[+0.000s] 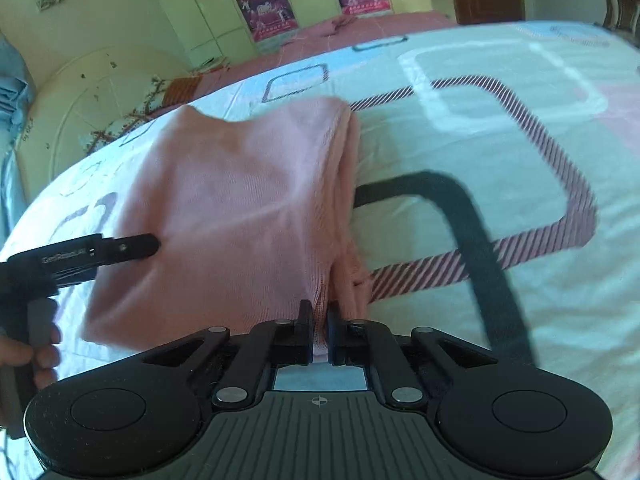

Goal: Fold small clothes
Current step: 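Smooth the folded bundle with the right gripper, then open and lift it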

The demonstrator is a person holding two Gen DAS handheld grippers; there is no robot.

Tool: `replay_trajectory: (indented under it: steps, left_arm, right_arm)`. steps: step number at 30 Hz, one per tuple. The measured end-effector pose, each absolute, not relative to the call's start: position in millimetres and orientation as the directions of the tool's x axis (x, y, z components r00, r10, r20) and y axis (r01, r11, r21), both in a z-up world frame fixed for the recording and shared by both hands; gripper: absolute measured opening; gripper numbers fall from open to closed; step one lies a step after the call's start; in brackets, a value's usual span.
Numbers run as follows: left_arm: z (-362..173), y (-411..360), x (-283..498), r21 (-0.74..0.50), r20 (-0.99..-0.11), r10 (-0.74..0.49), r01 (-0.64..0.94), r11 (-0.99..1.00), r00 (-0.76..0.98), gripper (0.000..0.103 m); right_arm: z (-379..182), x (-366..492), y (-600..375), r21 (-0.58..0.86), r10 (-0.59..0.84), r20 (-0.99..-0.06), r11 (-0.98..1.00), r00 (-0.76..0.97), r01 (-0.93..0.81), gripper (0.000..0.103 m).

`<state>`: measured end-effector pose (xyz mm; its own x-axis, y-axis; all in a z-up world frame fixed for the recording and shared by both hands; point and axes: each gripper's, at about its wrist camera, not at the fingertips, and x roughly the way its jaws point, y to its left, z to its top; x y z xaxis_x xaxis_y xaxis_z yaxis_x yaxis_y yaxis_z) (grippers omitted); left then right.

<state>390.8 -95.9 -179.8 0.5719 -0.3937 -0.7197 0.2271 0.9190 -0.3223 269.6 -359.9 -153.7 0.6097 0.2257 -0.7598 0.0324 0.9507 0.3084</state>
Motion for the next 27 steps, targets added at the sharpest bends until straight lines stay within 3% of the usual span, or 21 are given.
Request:
replay_trajectory:
  steps: [5, 10, 15, 23, 27]
  left_arm:
    - [-172.3, -92.5, 394.4, -0.337, -0.720, -0.400, 0.218, 0.916, 0.567, 0.077]
    - [-145.7, -88.0, 412.7, -0.326, -0.671, -0.387, 0.217, 0.920, 0.632, 0.076]
    - [-147.3, -97.9, 456.6, -0.306, -0.679, -0.351, 0.185, 0.934, 0.644, 0.070]
    - [-177.1, -101.0, 498.4, -0.334, -0.713, -0.333, 0.119, 0.935, 0.617, 0.067]
    - [-190.3, -96.4, 501.6, -0.357, -0.707, -0.337, 0.097, 0.929, 0.621, 0.073]
  right_arm:
    - [-157.8, 274.0, -367.5, 0.299, 0.234, -0.793, 0.954, 0.563, 0.026, 0.005]
    - [-130.0, 279.0, -370.1, 0.298, 0.196, -0.729, 0.953, 0.656, 0.046, 0.007]
    - [-118.2, 324.5, -358.9, 0.292, 0.164, -0.655, 0.955, 0.738, 0.046, 0.008]
    - [-153.3, 412.5, -334.9, 0.227, 0.111, -0.666, 0.972, 0.738, 0.059, 0.008]
    - [-176.7, 433.9, -330.6, 0.132, 0.032, -0.682, 0.988, 0.731, 0.079, 0.008]
